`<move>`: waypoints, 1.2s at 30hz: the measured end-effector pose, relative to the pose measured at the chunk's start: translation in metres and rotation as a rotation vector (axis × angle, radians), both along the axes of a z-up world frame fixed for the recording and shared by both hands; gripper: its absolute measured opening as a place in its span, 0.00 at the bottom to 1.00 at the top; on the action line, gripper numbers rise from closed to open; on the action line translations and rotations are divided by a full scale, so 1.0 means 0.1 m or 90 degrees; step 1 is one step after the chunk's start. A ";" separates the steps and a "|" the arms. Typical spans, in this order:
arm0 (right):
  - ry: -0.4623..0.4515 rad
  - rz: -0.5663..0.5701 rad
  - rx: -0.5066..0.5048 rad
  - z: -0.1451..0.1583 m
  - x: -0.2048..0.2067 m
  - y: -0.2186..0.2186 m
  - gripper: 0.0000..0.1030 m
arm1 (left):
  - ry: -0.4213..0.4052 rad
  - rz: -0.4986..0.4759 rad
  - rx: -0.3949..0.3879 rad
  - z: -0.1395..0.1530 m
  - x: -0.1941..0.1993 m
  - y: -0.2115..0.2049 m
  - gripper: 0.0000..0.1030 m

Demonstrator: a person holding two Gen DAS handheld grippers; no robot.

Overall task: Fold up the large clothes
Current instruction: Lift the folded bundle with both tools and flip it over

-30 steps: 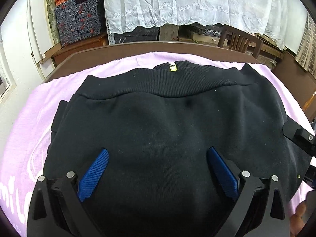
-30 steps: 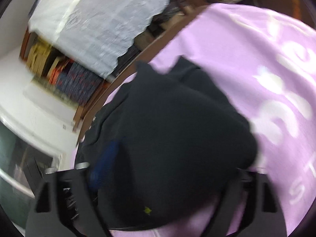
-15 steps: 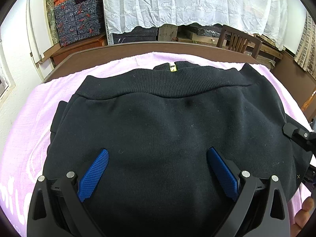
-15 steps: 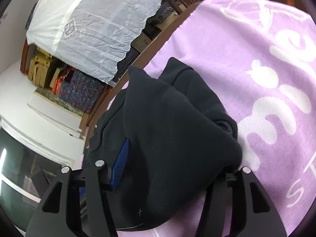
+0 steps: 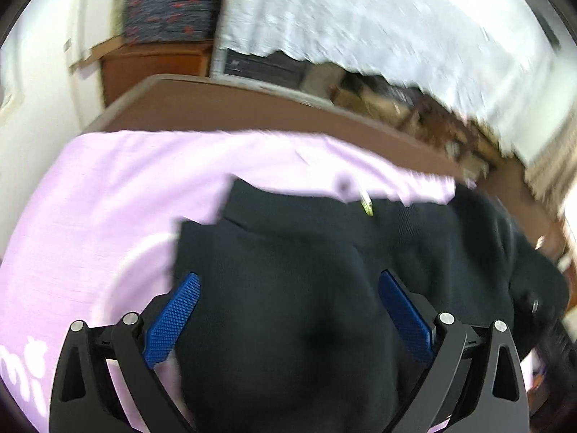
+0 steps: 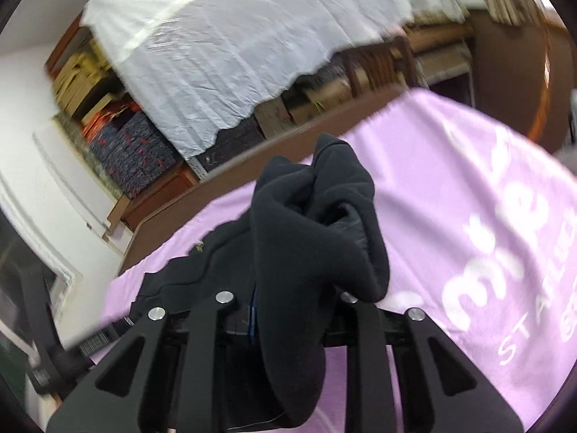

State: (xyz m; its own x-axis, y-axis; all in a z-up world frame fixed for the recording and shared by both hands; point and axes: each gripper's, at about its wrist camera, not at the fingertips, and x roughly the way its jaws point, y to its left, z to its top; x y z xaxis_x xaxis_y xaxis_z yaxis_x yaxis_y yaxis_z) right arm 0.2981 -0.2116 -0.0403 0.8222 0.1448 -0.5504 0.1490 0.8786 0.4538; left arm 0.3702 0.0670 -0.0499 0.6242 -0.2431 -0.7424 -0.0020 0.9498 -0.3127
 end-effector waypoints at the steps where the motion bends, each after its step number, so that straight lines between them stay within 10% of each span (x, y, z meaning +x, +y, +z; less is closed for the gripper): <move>1: -0.013 0.008 -0.021 0.07 -0.02 0.09 0.20 | 0.002 0.011 -0.027 0.04 0.01 0.11 0.97; 6: -0.088 0.076 -0.151 0.41 -0.14 0.73 0.20 | 0.002 0.029 -0.179 0.20 -0.01 0.57 0.97; 16: -0.140 0.182 -0.346 0.36 -0.27 1.69 0.22 | -0.044 -0.172 -0.336 0.55 -0.15 0.20 0.97; 27: -0.171 0.242 -0.471 0.15 -0.41 2.05 0.22 | -0.011 -0.244 -0.324 0.35 -0.05 -0.05 0.96; 32: -0.172 0.271 -0.482 0.09 -0.47 2.08 0.24 | 0.062 -0.223 -0.373 0.04 0.12 0.08 0.38; 36: -0.175 0.309 -0.459 0.07 -0.51 2.04 0.36 | 0.074 -0.216 -0.387 -0.05 0.19 0.14 0.33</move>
State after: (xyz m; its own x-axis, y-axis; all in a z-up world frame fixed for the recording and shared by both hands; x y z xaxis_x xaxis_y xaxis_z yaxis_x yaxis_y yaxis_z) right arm 0.2466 -0.0074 -0.0330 0.8760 0.2062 -0.4360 -0.3437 0.9011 -0.2645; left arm 0.3890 0.0805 -0.0552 0.3653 -0.8028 -0.4713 0.1971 0.5615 -0.8036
